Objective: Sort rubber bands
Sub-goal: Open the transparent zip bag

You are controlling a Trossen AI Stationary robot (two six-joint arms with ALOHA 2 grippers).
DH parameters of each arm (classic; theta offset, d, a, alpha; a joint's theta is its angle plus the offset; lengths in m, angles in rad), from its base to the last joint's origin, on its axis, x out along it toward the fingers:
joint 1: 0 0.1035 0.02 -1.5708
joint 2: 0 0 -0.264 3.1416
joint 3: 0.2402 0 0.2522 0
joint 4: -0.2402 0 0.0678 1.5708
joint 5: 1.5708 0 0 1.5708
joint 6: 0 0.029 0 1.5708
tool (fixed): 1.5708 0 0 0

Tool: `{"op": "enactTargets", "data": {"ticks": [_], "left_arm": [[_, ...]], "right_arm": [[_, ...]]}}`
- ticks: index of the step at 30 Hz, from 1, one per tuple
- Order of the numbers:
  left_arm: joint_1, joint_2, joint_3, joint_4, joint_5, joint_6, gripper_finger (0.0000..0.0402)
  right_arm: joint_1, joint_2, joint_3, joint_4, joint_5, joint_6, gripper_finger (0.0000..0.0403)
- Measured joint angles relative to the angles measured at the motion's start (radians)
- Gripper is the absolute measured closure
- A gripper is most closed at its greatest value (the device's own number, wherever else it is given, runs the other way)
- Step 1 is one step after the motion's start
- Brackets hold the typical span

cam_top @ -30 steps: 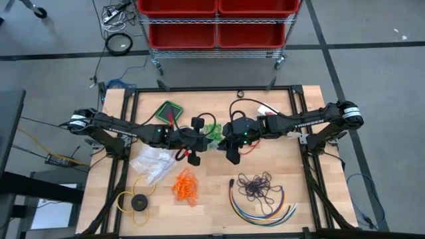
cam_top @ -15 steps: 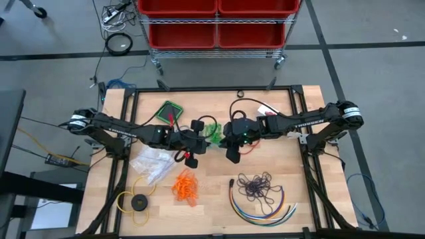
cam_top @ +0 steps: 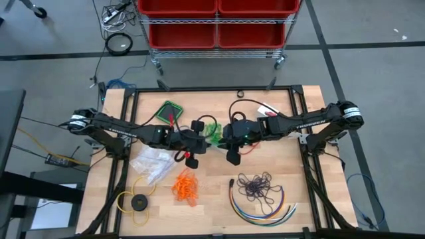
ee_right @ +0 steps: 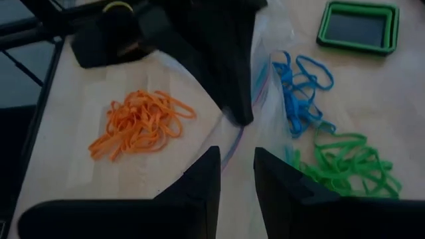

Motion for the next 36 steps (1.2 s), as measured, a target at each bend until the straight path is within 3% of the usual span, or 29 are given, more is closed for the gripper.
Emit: {"op": "enactTargets", "data": {"ticks": [10, 36], "left_arm": [[0.01, 0.0, 0.0, 0.013, 0.024, -0.023, 0.0401], [0.048, 0.0, 0.0, -0.041, 0.034, -0.06, 0.0401]], "right_arm": [[0.008, 0.0, 0.0, -0.03, 0.002, 0.014, 0.0285], [0.028, 0.0, 0.0, -0.011, 0.018, 0.042, 0.0289]]}}
